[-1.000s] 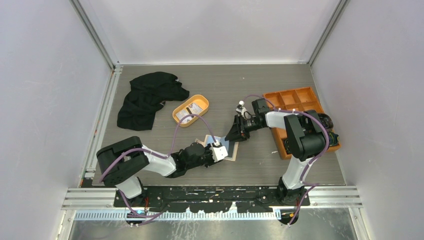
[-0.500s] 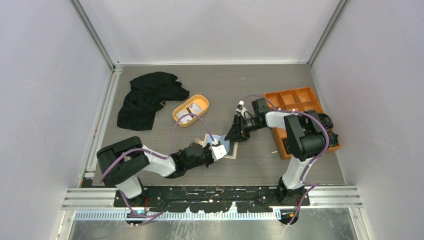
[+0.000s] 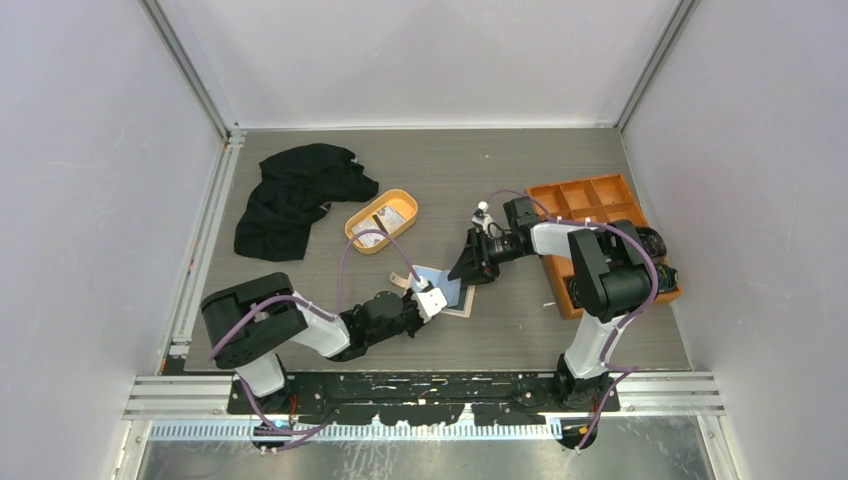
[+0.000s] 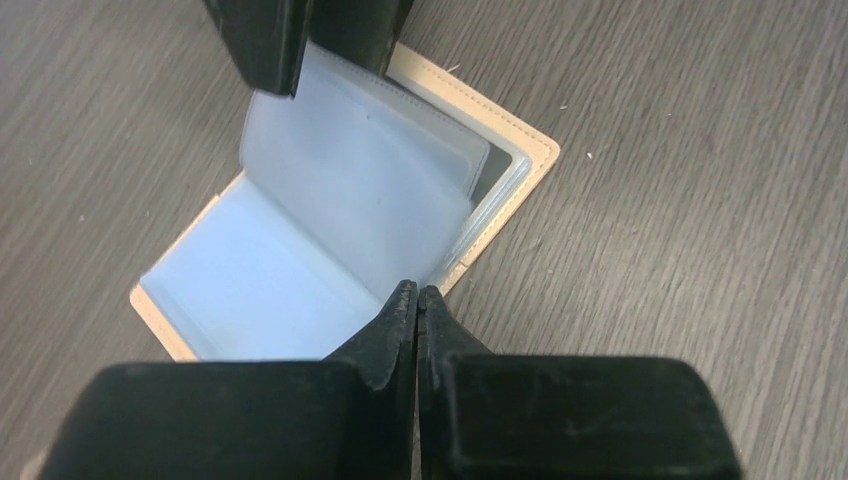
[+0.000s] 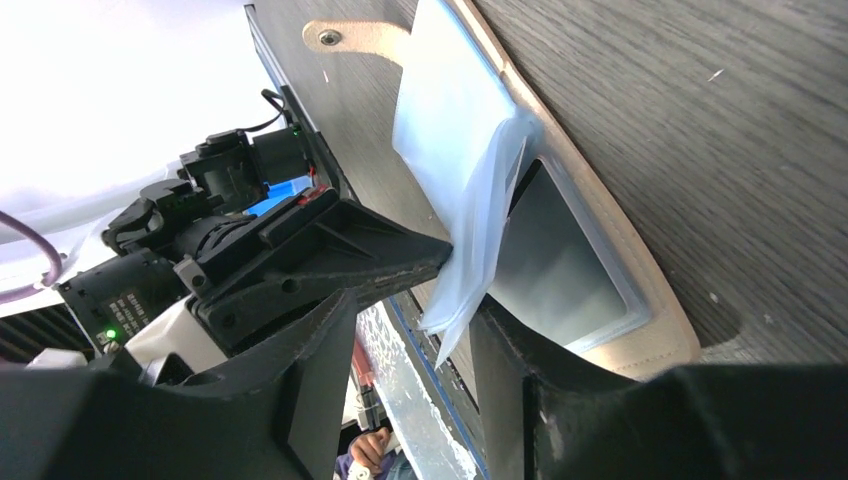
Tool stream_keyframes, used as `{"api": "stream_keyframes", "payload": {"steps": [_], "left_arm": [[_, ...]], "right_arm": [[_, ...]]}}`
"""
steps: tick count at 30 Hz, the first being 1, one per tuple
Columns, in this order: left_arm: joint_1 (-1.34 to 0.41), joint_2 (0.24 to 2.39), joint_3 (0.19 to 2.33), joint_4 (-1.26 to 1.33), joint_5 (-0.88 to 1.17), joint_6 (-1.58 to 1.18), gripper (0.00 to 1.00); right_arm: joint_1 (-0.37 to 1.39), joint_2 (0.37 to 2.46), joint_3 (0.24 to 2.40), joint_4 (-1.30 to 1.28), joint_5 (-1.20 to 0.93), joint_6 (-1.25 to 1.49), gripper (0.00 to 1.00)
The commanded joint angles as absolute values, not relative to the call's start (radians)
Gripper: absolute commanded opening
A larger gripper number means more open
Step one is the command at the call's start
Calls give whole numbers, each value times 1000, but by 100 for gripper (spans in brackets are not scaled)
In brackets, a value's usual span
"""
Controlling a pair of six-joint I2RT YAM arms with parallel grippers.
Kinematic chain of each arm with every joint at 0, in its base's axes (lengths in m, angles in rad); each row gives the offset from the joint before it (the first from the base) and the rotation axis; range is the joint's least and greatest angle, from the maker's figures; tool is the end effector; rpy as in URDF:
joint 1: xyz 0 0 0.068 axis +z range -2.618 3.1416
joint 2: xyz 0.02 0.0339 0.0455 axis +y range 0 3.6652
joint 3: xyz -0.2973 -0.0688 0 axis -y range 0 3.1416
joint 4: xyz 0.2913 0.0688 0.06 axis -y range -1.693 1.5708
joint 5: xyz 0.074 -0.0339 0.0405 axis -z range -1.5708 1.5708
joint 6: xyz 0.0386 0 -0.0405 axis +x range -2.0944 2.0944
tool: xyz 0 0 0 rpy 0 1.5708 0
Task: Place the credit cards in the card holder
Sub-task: Turn over the card slot in the card holder.
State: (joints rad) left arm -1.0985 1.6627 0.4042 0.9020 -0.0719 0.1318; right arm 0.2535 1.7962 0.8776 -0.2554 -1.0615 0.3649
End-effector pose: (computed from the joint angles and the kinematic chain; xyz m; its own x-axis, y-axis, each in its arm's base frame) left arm 0.1386 -0.2653 0.1115 -0.0447 0.3756 -0.9257 0.8710 0.4684 0.1480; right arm 0.3273 0.1196 0.1226 -0.9942 -0.0779 -0.0737 -0.1007 0.4444 0.8901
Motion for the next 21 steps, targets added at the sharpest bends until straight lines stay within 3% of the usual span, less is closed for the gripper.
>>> {"api": "stream_keyframes", "payload": {"steps": [1, 15, 21], "left_arm": [[-1098, 1693, 372, 1070, -143, 57, 0], [-1100, 1790, 278, 1399, -264, -98, 0], [-1100, 1752, 251, 1401, -271, -136, 0]], "right_arm": [[258, 1790, 910, -242, -1097, 363, 51], [256, 1788, 907, -241, -1088, 365, 53], [238, 1760, 903, -239, -1064, 371, 49]]}}
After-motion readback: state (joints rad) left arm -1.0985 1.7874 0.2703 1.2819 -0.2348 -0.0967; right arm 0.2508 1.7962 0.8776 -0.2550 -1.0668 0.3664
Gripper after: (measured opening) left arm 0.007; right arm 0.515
